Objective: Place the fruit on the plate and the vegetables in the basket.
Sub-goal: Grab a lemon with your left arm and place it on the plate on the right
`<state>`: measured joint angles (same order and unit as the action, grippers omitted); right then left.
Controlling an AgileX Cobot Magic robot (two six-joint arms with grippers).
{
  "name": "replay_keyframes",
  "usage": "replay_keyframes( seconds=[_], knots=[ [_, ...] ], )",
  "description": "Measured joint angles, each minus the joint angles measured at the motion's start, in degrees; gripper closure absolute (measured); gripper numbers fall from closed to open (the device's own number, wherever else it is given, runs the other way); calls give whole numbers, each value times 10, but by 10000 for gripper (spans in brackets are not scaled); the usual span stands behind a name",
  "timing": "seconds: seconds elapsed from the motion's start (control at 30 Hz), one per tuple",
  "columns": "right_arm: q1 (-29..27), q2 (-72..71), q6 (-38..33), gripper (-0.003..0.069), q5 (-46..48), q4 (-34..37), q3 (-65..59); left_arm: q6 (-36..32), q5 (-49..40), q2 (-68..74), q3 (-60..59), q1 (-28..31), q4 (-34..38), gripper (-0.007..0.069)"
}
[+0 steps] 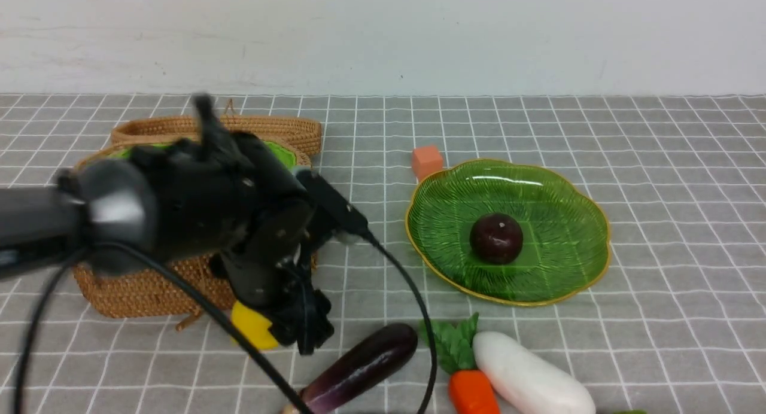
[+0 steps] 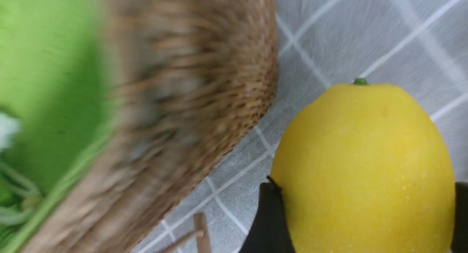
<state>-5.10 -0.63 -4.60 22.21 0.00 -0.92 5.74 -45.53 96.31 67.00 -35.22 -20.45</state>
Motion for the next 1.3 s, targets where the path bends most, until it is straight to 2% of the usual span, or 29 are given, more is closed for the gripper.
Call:
replay_keyframes(
  seconds=[0.17,0.33,0.37,0.47,0.53,0.7,0.87,1.1,1.3],
  knots=[
    [0,0,0,419,0,0,0,0,37,-63,0,0,59,78],
    [0,0,0,419,0,0,0,-8,139,-81,0,0,144,78],
    [0,0,0,419,0,0,0,-27,164,-73,6,0,174,78],
    [0,0,0,419,0,0,0,-48,153,-44,50,0,219,78],
    [0,0,0,419,0,0,0,-57,108,3,119,0,245,78],
    [0,0,0,419,0,0,0,-44,61,107,265,0,262,78],
    [0,0,0,419,0,0,0,39,57,214,386,0,262,78],
    [0,0,0,419,0,0,0,126,60,299,434,0,262,78],
    [0,0,0,419,0,0,0,135,60,313,436,0,262,48]
  ],
)
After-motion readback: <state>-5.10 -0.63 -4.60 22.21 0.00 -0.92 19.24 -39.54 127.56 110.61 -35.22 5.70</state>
